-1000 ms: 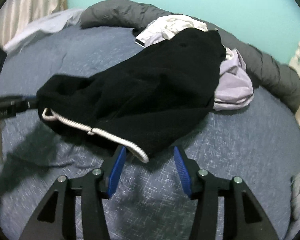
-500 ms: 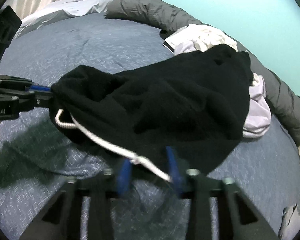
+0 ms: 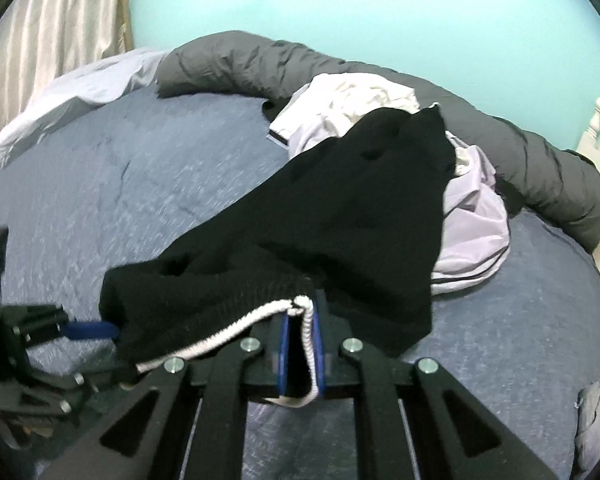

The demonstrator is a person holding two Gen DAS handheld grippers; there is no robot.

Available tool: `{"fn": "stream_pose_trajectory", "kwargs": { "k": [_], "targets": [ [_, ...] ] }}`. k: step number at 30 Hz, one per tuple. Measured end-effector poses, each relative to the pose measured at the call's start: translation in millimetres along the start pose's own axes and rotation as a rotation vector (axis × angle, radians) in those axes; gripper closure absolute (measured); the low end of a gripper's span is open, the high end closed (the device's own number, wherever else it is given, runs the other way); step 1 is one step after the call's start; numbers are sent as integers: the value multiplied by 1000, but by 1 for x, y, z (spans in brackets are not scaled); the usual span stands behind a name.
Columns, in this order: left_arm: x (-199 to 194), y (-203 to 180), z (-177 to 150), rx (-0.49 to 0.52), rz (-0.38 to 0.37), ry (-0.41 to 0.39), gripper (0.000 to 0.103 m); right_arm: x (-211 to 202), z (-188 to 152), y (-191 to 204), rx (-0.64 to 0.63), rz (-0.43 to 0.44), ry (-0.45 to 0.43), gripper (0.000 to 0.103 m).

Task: Fold clothes
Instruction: 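Lift the black garment with both grippers, spreading its white-trimmed edge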

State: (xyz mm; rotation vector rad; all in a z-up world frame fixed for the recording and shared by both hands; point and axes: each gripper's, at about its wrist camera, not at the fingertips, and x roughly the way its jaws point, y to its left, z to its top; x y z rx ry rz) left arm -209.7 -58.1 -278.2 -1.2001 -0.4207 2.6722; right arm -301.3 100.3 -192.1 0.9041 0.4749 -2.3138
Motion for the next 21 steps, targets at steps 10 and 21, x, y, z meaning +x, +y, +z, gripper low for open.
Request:
{"fn": "stream_pose_trajectory", "kwargs": {
  "k": [10, 21],
  "targets": [
    [10, -8, -6, -36, -6, 34, 48, -6, -2, -25, 118, 42, -9, 94],
    [29, -40, -16, 11, 34, 37, 39, -8, -6, -31, 163, 84, -4, 94]
  ]
}}
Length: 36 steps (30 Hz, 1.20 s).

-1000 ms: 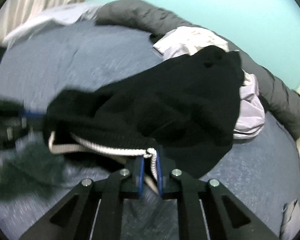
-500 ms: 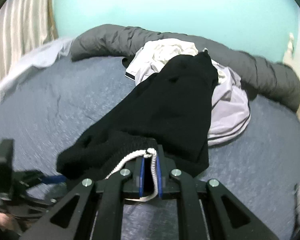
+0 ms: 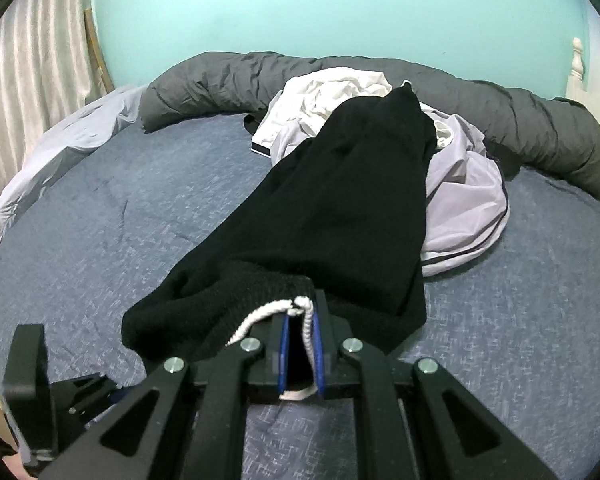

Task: Fold clothes
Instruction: 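Lift the black garment with both grippers, spreading its white-trimmed edge, then hold the black garment raised between both grippers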

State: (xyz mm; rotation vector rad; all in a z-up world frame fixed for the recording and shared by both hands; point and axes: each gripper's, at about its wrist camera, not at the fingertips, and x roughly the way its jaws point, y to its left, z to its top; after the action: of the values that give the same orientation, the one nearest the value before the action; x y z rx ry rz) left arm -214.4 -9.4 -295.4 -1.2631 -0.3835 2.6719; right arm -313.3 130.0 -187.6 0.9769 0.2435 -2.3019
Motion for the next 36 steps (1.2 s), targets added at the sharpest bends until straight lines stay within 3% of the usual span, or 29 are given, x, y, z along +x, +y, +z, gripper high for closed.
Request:
{"fn": "stream_pose_trajectory", "kwargs": {
  "k": [4, 5, 6, 10, 15, 21, 25, 36],
  "targets": [
    [9, 11, 4, -20, 38, -5, 41, -3, -1, 1, 0, 13, 1, 94],
    [11, 15, 4, -24, 41, -3, 44, -3, -2, 1, 0, 15, 2, 94],
    [12, 19, 5, -27, 43, -2, 55, -3, -2, 2, 0, 18, 3, 94],
    [7, 31, 8, -29, 50, -12, 72, -8, -5, 5, -4, 33, 1, 94],
    [-22, 39, 17, -24, 54, -67, 79, -26, -7, 10, 3, 50, -36, 94],
    [-85, 30, 37, -5, 63, -158, 84, -73, 4, 19, -8, 59, -126, 95],
    [-133, 15, 69, 47, 91, -209, 85, -116, 21, 22, 19, 59, -205, 95],
    [-321, -56, 163, 213, 160, -405, 86, -280, 91, 45, 9, 67, -450, 96]
  ]
}}
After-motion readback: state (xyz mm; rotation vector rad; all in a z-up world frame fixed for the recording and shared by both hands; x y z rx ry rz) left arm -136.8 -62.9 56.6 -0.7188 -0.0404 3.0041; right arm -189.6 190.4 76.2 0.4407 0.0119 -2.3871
